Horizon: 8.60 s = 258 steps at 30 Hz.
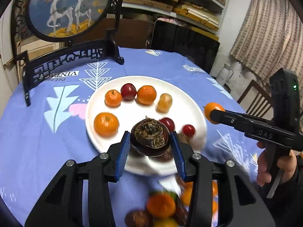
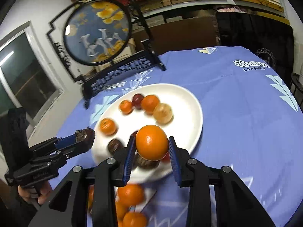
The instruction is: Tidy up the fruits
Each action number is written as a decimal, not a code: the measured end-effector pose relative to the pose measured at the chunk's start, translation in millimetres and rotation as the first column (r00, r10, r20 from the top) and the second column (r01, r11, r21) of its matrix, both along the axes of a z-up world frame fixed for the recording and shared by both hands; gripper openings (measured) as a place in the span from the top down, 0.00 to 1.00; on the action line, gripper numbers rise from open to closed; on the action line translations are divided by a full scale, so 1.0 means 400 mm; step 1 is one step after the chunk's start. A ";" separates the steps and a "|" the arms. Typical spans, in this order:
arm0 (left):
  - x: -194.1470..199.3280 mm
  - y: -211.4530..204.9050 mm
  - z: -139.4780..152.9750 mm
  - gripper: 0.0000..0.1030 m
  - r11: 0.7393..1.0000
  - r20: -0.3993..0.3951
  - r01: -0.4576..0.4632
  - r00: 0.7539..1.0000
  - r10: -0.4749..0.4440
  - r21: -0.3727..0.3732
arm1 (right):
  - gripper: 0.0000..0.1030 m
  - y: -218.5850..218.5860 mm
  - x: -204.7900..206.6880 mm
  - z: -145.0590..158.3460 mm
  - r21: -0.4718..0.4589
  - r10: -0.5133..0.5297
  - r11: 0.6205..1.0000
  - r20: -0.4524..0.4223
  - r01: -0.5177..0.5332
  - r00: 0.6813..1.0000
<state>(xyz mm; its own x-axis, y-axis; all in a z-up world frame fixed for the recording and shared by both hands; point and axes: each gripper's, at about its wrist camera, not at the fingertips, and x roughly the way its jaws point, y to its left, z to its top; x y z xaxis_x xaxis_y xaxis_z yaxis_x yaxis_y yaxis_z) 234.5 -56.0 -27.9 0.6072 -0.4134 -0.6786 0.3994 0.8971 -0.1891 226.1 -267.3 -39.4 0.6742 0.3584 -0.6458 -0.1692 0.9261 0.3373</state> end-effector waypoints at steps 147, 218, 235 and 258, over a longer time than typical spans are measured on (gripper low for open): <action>-0.240 0.136 -0.059 0.61 0.999 0.055 -0.009 0.998 0.007 0.047 | 0.66 0.013 -0.276 -0.048 0.029 0.147 0.989 -0.017 -0.147 0.989; -0.310 0.111 -0.101 0.61 0.987 0.082 -0.150 0.984 0.155 -0.066 | 0.64 0.154 -0.232 -0.178 0.095 0.215 0.974 -0.111 -0.205 0.970; -0.234 0.052 -0.029 0.61 0.998 0.057 -0.055 0.997 0.056 -0.018 | 0.64 0.033 -0.241 0.018 0.030 0.135 0.990 0.025 -0.135 0.991; -0.075 0.041 -0.069 0.33 0.999 0.033 -0.045 0.998 0.045 -0.016 | 0.40 -0.057 -0.055 -0.035 0.021 -0.021 1.000 0.130 0.019 0.991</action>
